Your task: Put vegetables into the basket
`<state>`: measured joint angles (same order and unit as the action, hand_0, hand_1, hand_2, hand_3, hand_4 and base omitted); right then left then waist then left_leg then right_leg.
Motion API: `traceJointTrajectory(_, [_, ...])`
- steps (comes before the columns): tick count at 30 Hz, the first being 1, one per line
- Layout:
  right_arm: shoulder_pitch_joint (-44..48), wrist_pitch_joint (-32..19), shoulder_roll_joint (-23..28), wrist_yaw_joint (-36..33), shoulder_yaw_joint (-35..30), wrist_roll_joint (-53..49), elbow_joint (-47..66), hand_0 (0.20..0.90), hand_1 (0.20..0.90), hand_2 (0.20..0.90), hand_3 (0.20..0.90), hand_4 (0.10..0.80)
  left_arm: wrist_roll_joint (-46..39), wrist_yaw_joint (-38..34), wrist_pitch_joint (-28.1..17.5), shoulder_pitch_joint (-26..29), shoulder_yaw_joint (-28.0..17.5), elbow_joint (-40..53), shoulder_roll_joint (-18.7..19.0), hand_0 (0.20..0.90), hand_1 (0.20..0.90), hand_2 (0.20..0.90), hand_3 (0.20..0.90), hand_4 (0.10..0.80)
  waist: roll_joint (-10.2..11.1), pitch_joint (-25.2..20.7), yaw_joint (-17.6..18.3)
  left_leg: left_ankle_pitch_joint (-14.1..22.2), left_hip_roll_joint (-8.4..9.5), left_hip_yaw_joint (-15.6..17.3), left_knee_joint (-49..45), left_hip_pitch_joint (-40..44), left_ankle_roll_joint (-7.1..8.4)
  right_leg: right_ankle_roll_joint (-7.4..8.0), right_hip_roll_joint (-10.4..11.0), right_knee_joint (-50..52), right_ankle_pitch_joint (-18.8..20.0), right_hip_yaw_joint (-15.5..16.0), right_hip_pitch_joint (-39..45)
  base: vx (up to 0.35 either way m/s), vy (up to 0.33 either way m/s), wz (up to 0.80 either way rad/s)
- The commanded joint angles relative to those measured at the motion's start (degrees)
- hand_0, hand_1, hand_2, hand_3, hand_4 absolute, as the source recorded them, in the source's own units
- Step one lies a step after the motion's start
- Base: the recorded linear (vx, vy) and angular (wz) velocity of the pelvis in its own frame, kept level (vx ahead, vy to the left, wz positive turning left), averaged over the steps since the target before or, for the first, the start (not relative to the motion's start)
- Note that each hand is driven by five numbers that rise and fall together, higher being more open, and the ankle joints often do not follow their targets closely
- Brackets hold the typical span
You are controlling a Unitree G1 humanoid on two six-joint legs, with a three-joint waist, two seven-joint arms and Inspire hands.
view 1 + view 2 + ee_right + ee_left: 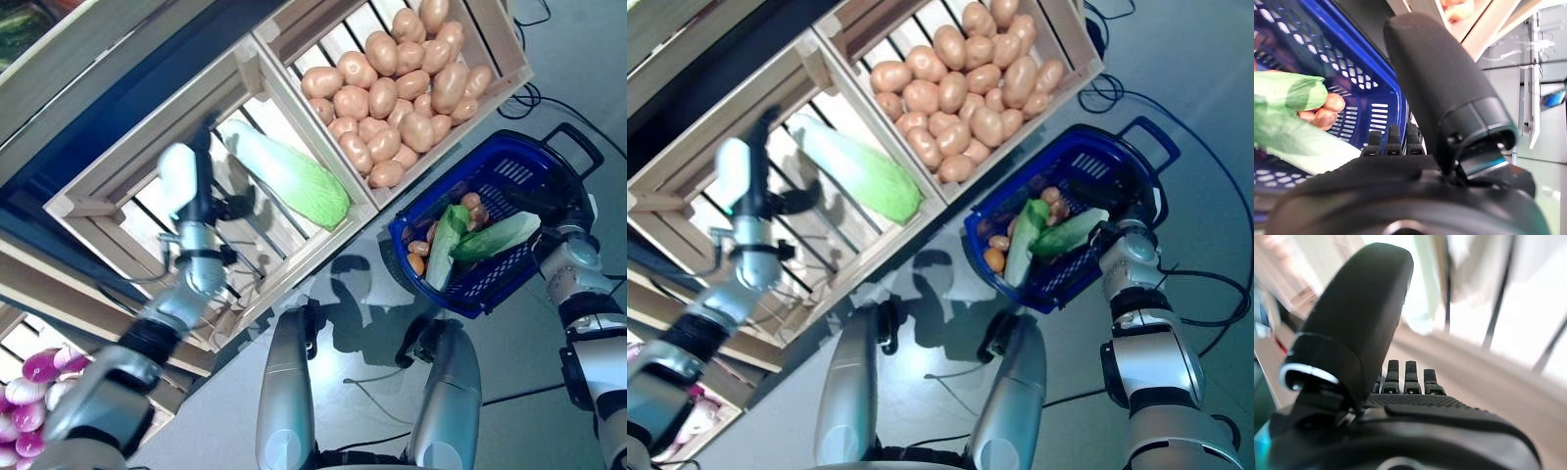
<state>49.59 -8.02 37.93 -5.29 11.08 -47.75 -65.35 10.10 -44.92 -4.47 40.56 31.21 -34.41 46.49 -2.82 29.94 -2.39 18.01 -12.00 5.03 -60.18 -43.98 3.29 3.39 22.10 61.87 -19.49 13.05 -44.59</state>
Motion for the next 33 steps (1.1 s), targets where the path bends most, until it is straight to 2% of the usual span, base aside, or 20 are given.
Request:
traceJointTrajectory(1, [4.4, -4.6, 6.3, 2.2, 1.5, -2.5, 0.4, 0.900, 0.900, 0.900, 0.900, 0.800, 7.8, -7.4, 2.9, 7.7, -0.4, -1.5, 3.6, 0.900, 0.900, 0.900, 0.900, 0.800, -0.7, -1.6, 0.7, 1.4, -2.53, 0.7, 3.7, 4.5, 2.05, 1.21, 0.7, -1.8, 1.8, -3.1, 3.2, 0.018, 0.072, -0.13])
traceJointTrajectory(3, [4.4, -4.5, 6.3, 2.7, 2.1, -2.7, 0.0, 0.900, 0.900, 0.900, 0.900, 0.800, 9.9, -7.9, 4.2, 9.7, 0.9, -4.8, 4.1, 0.900, 0.900, 0.900, 0.900, 0.800, -0.6, -1.7, 1.1, 1.3, -2.84, 0.8, 3.8, 4.5, 2.18, 1.32, 0.7, -1.8, 1.7, -3.3, 3.1, 0.010, 0.061, -0.04])
traceJointTrajectory(4, [4.5, -4.4, 6.5, 3.5, 2.9, -3.0, -0.6, 0.900, 0.900, 0.900, 0.900, 0.800, 12.6, -8.6, 4.7, 12.1, 2.3, -9.3, 4.6, 0.900, 0.900, 0.900, 0.900, 0.800, -0.4, -1.7, 1.6, 1.3, -3.19, 1.1, 3.8, 4.4, 2.38, 1.44, 0.6, -1.8, 1.7, -3.6, 2.9, 0.003, 0.069, -0.05])
traceJointTrajectory(10, [6.3, -6.6, 7.7, 4.5, 6.1, -3.8, 0.2, 0.900, 0.900, 0.900, 0.900, 0.800, 14.5, -5.5, 7.2, 18.2, 7.1, -20.5, 4.9, 0.900, 0.900, 0.900, 0.900, 0.800, -0.3, -2.0, 3.3, 0.7, -4.18, 1.6, 4.5, 3.7, 3.28, 1.88, 0.3, -2.3, 1.9, -5.0, 1.7, 0.000, 0.093, -0.12])
traceJointTrajectory(15, [5.4, -7.7, 8.6, 7.2, 6.9, -4.4, 6.4, 0.900, 0.900, 0.900, 0.900, 0.800, 16.4, -3.0, 8.1, 20.5, 9.5, -22.1, 6.5, 0.900, 0.900, 0.900, 0.900, 0.800, 0.0, -1.9, 4.3, 0.8, -4.74, 1.9, 4.2, 2.5, 3.67, 2.24, 0.0, -2.6, 2.0, -5.8, 0.6, -0.013, 0.067, -0.08])
traceJointTrajectory(22, [-0.7, -7.0, 10.0, 10.1, 5.3, -7.6, 16.6, 0.900, 0.900, 0.900, 0.900, 0.800, 16.2, 0.9, 10.2, 20.6, 11.1, -22.2, 9.8, 0.900, 0.900, 0.900, 0.900, 0.800, 1.1, -1.4, 5.7, 1.9, -5.92, 2.2, 1.7, -0.2, 4.18, 3.01, 0.3, -1.8, 2.1, -6.3, -1.6, -0.022, 0.048, -0.08])
traceJointTrajectory(33, [-1.1, -6.5, 9.0, 10.8, 5.1, -10.0, 15.4, 0.900, 0.900, 0.900, 0.900, 0.800, 17.5, 4.9, 8.2, 23.2, 15.8, -23.7, 8.3, 0.900, 0.900, 0.900, 0.900, 0.800, 1.3, -0.4, 6.0, 3.2, -6.17, 1.7, -1.2, -3.6, 4.23, 3.47, 1.0, -0.4, 2.2, -6.6, -4.6, -0.012, 0.011, 0.01])
